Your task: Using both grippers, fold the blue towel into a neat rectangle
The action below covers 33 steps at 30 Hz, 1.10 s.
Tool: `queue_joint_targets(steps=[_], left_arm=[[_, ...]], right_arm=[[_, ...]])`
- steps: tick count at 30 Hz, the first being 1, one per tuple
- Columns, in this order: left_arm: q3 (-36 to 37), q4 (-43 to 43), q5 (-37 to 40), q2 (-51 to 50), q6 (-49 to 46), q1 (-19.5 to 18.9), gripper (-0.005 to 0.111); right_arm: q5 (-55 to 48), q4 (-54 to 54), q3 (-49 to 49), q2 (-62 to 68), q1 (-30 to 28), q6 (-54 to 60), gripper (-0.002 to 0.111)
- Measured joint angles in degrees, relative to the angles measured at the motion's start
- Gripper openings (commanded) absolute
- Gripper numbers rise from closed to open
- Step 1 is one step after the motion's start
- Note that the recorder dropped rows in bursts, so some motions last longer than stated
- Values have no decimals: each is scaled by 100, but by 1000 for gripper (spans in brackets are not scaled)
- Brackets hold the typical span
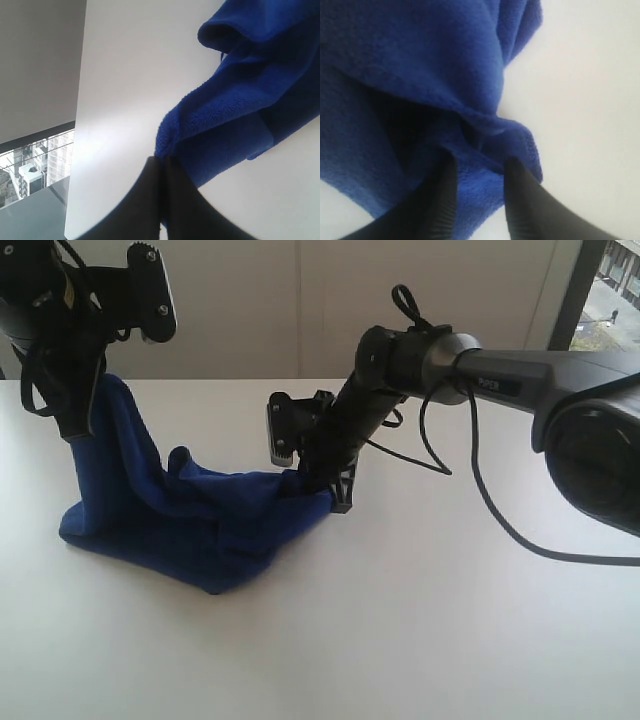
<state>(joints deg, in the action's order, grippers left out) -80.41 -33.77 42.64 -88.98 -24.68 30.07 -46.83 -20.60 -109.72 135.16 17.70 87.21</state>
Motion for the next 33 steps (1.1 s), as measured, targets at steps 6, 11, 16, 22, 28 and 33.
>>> queue_joint_targets(steps=[6, 11, 16, 22, 28, 33], left_arm=[[0, 0, 0, 0, 0, 0, 0], [0, 0, 0, 0, 0, 0, 0], [0, 0, 108, 0, 0, 0, 0], [0, 14, 366, 0, 0, 0, 0], [0, -9, 705, 0, 0, 0, 0], [0, -9, 952, 13, 0, 0, 0]], right_arm=[[-114, 0, 0, 0, 28, 78, 0], [-227, 20, 0, 0, 56, 78, 0], [-374, 689, 0, -290, 56, -564, 0], [-877, 1503, 0, -1155, 56, -1462, 0], [-1414, 2113, 0, -1868, 35, -2257, 0], [-1833, 2270, 0, -2440, -8, -2549, 0]])
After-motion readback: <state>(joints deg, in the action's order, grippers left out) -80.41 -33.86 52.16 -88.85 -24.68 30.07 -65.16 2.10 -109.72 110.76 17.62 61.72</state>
